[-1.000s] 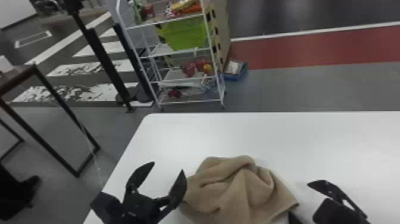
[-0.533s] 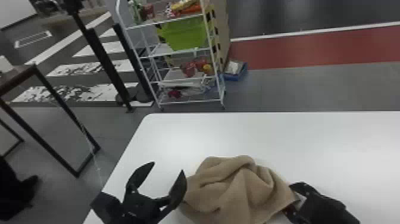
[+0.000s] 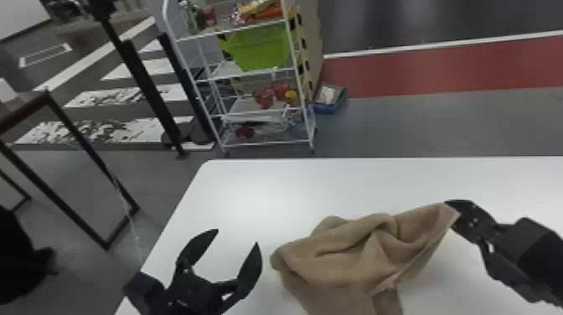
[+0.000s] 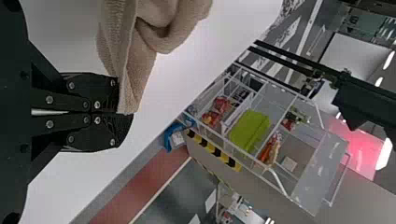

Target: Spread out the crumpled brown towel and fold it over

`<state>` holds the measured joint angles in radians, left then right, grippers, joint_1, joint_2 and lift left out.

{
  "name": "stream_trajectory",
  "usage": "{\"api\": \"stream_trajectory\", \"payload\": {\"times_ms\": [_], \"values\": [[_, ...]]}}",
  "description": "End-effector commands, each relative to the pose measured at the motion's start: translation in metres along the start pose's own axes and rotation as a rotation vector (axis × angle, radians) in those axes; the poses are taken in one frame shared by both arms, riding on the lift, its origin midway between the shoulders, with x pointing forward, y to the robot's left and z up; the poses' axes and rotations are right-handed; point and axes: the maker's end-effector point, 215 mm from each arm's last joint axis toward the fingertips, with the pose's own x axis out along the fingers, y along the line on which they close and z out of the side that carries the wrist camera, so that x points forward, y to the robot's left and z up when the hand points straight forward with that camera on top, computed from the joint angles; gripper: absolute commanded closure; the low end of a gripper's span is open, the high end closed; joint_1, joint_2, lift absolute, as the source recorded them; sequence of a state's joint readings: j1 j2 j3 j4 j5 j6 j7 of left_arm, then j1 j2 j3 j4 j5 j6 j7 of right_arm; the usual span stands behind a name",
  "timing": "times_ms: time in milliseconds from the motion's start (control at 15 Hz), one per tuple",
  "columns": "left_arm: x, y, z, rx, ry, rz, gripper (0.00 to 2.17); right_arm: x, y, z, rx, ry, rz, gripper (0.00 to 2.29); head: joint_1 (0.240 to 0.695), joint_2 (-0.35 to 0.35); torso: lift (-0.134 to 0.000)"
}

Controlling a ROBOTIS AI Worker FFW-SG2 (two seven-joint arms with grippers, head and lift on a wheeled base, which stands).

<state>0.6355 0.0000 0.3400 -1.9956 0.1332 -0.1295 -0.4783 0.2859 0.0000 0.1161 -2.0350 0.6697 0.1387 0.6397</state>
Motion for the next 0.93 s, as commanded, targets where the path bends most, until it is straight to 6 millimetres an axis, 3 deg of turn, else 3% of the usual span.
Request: {"api": "stream_trajectory", "payload": {"times_ms": [0, 267, 467, 733, 867], "values": [[0.002, -0.023, 0.004, 0.018, -0.003, -0.099, 0.08, -0.008, -0.034, 0.044, -0.042, -0.068, -0.053, 2.17, 0.695, 0.296, -0.122], [-0.003, -0.1, -0.003, 0.065, 0.054, -0.478, 0.08, -0.004, -0.052, 0.055, 0.001, -0.094, -0.115, 2.17, 0.695, 0.208, -0.122], [0.0, -0.148, -0.006, 0.073, 0.078, -0.589, 0.08, 0.0, -0.057, 0.068, 0.028, -0.121, -0.129, 2.17, 0.695, 0.156, -0.122], [0.012, -0.19, -0.025, 0.077, 0.138, -0.587, 0.08, 0.007, -0.061, 0.071, 0.05, -0.105, -0.13, 2.16, 0.695, 0.104, -0.122], [0.012, -0.199, -0.053, 0.104, 0.242, -0.589, 0.08, 0.008, -0.068, 0.072, 0.057, -0.1, -0.145, 2.17, 0.695, 0.082, -0.122]]}}
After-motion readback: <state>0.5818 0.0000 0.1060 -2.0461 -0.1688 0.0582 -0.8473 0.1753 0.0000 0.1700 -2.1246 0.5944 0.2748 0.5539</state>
